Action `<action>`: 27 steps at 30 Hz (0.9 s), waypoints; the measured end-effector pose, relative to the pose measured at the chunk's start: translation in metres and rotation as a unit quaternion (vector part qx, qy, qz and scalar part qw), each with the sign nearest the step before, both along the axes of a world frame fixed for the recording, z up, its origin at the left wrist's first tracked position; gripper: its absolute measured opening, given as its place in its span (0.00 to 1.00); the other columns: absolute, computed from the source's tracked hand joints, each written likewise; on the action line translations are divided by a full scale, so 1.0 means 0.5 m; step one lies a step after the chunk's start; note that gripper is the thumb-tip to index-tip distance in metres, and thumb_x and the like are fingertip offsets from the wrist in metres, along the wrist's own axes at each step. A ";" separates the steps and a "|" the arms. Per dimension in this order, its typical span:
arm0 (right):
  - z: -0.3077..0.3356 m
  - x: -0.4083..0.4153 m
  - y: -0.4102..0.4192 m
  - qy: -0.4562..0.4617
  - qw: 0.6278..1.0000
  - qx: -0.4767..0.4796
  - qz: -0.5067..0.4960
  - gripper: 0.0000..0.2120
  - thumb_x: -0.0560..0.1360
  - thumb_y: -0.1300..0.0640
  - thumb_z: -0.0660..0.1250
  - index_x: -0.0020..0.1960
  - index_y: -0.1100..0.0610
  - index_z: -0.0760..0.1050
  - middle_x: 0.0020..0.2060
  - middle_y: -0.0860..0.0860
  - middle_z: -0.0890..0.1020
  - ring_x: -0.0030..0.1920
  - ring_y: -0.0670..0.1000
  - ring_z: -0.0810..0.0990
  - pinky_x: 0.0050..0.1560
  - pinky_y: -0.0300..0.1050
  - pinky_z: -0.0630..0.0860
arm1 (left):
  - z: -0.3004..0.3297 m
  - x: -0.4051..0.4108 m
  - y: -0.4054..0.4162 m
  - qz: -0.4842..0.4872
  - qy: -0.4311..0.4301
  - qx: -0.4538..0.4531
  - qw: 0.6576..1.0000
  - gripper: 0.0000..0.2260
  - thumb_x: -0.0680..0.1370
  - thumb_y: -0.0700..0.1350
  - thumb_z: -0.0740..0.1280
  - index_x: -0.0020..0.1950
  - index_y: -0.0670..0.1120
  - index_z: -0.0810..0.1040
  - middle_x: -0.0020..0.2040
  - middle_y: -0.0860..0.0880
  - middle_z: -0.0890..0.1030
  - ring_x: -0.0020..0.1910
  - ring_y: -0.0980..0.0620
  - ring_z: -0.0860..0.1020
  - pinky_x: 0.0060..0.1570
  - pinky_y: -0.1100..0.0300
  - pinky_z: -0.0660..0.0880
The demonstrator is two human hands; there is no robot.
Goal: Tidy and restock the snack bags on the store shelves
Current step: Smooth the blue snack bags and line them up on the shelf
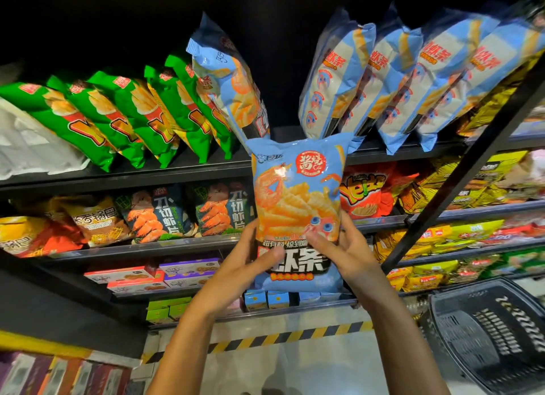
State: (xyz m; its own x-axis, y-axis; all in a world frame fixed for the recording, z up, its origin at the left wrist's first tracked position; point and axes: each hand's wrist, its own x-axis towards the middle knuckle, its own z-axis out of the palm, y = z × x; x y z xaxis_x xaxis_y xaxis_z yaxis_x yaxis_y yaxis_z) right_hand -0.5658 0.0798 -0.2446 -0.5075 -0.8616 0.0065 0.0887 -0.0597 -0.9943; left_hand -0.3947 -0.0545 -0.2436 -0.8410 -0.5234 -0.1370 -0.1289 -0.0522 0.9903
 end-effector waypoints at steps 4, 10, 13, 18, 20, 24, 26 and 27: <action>-0.013 -0.002 0.002 -0.002 0.999 0.037 0.003 0.31 0.78 0.47 0.72 0.78 0.46 0.66 0.69 0.45 0.80 0.70 0.46 0.77 0.72 0.50 0.73 | -0.004 -0.002 0.003 0.022 -0.002 0.007 1.000 0.28 0.76 0.43 0.71 0.75 0.50 0.68 0.62 0.63 0.82 0.63 0.63 0.79 0.56 0.70 0.76; -0.009 -0.014 0.024 -0.009 0.998 0.053 0.021 0.45 0.72 0.43 0.73 0.80 0.33 0.50 0.76 0.36 0.66 0.67 0.34 0.75 0.62 0.34 0.76 | -0.002 -0.009 0.024 0.064 -0.011 0.038 0.997 0.09 0.83 0.45 0.65 0.58 0.60 0.72 0.45 0.71 0.83 0.43 0.78 0.78 0.40 0.79 0.73; -0.013 -0.021 0.043 0.030 0.992 0.097 0.072 0.41 0.71 0.45 0.78 0.76 0.27 0.59 0.72 0.27 0.68 0.68 0.37 0.76 0.70 0.45 0.74 | 0.001 -0.003 0.025 0.035 -0.038 0.069 0.996 0.13 0.82 0.52 0.64 0.66 0.58 0.73 0.54 0.67 0.83 0.45 0.75 0.80 0.41 0.77 0.75; -0.009 -0.026 0.047 0.037 0.990 0.134 0.033 0.32 0.78 0.51 0.73 0.75 0.31 0.65 0.61 0.21 0.72 0.56 0.21 0.73 0.54 0.31 0.75 | -0.009 0.012 0.013 -0.034 -0.037 0.016 0.999 0.35 0.78 0.56 0.68 0.79 0.72 0.52 0.70 0.75 0.65 0.65 0.81 0.65 0.67 0.66 0.65; -0.006 -0.028 0.048 0.043 0.988 0.148 0.015 0.28 0.78 0.48 0.71 0.74 0.31 0.67 0.63 0.24 0.70 0.54 0.19 0.70 0.51 0.29 0.71 | -0.008 0.014 0.016 -0.062 -0.028 -0.024 0.997 0.29 0.80 0.55 0.67 0.78 0.71 0.60 0.78 0.73 0.59 0.76 0.74 0.57 0.72 0.64 0.61; -0.006 -0.026 0.050 0.057 0.989 0.135 0.031 0.24 0.79 0.42 0.66 0.73 0.30 0.68 0.76 0.29 0.62 0.75 0.35 0.65 0.69 0.39 0.66 | -0.011 0.011 0.017 -0.002 -0.030 -0.017 0.999 0.22 0.77 0.58 0.68 0.71 0.70 0.73 0.80 0.70 0.55 0.76 0.74 0.53 0.75 0.58 0.57; 0.000 -0.023 0.058 0.102 0.987 0.104 0.068 0.24 0.80 0.40 0.67 0.74 0.31 0.67 0.76 0.25 0.57 0.77 0.32 0.57 0.73 0.43 0.61 | -0.007 0.006 0.019 0.021 -0.031 0.006 0.999 0.21 0.77 0.58 0.68 0.70 0.68 0.75 0.78 0.71 0.59 0.75 0.73 0.57 0.75 0.57 0.59; 0.003 -0.021 0.063 0.119 0.985 0.086 0.090 0.25 0.80 0.41 0.68 0.75 0.34 0.67 0.77 0.26 0.58 0.77 0.31 0.56 0.73 0.45 0.62 | -0.007 0.006 0.018 0.031 -0.028 0.020 0.999 0.20 0.78 0.57 0.67 0.70 0.67 0.76 0.77 0.72 0.61 0.75 0.72 0.58 0.74 0.58 0.60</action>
